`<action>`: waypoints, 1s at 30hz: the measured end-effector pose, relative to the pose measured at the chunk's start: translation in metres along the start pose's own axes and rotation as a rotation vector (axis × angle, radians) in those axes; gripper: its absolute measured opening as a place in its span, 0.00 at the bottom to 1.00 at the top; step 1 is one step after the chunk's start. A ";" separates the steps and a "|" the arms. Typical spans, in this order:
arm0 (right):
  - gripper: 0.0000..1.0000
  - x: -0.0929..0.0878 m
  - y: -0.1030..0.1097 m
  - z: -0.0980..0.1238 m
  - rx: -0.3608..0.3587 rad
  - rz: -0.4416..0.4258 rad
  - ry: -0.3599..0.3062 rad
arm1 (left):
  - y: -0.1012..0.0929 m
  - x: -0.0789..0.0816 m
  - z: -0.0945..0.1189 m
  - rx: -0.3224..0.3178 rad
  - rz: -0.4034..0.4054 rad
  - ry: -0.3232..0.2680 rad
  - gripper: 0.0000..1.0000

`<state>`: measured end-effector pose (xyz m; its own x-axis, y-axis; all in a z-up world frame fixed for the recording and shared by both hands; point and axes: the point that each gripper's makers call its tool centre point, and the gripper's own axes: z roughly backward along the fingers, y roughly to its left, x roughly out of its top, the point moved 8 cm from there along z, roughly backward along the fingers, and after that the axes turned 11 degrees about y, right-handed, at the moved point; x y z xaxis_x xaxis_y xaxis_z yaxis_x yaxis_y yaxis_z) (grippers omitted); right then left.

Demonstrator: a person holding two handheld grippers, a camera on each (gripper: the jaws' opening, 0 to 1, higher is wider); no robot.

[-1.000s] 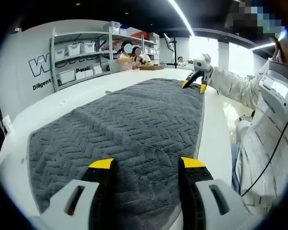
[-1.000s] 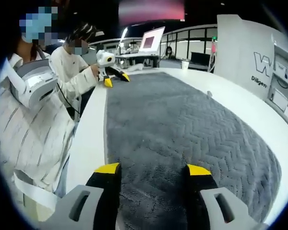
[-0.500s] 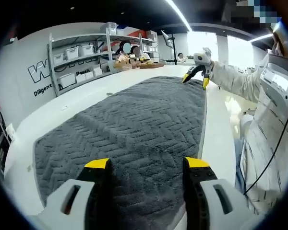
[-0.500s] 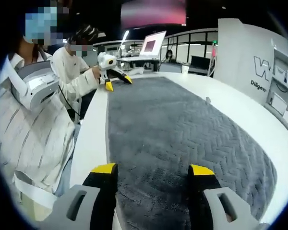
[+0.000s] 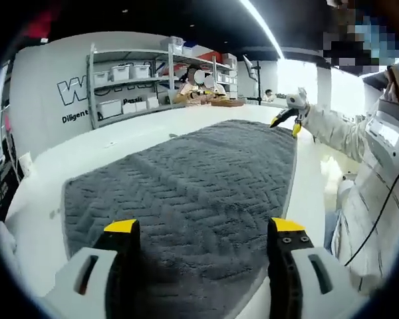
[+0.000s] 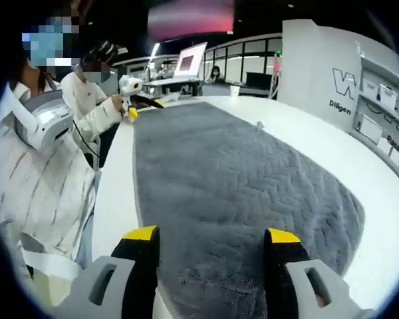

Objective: Open the folded towel by lifting each exposed corner and separating the folded layers until the towel lies flat within the target outline without major curled edges

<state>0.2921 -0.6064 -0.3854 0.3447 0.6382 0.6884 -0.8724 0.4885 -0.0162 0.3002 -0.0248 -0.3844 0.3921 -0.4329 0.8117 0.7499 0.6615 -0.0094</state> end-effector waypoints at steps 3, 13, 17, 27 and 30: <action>0.61 -0.008 -0.005 0.002 -0.014 -0.026 0.003 | 0.003 -0.006 0.002 0.011 0.013 0.013 0.72; 0.59 -0.016 -0.008 0.001 -0.026 -0.058 0.010 | 0.012 -0.016 -0.004 0.048 0.033 0.060 0.71; 0.59 -0.018 -0.006 0.001 -0.030 -0.035 0.014 | 0.012 -0.018 -0.004 0.053 0.028 0.055 0.70; 0.59 -0.026 -0.007 0.004 -0.027 -0.038 -0.025 | 0.013 -0.021 -0.003 0.064 0.033 0.041 0.71; 0.59 -0.027 -0.006 0.006 -0.026 -0.040 -0.025 | 0.013 -0.021 -0.003 0.066 0.038 0.034 0.71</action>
<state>0.2858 -0.6302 -0.3994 0.3697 0.6028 0.7071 -0.8486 0.5290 -0.0072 0.3031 -0.0088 -0.4031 0.4383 -0.4269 0.7910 0.6980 0.7161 -0.0002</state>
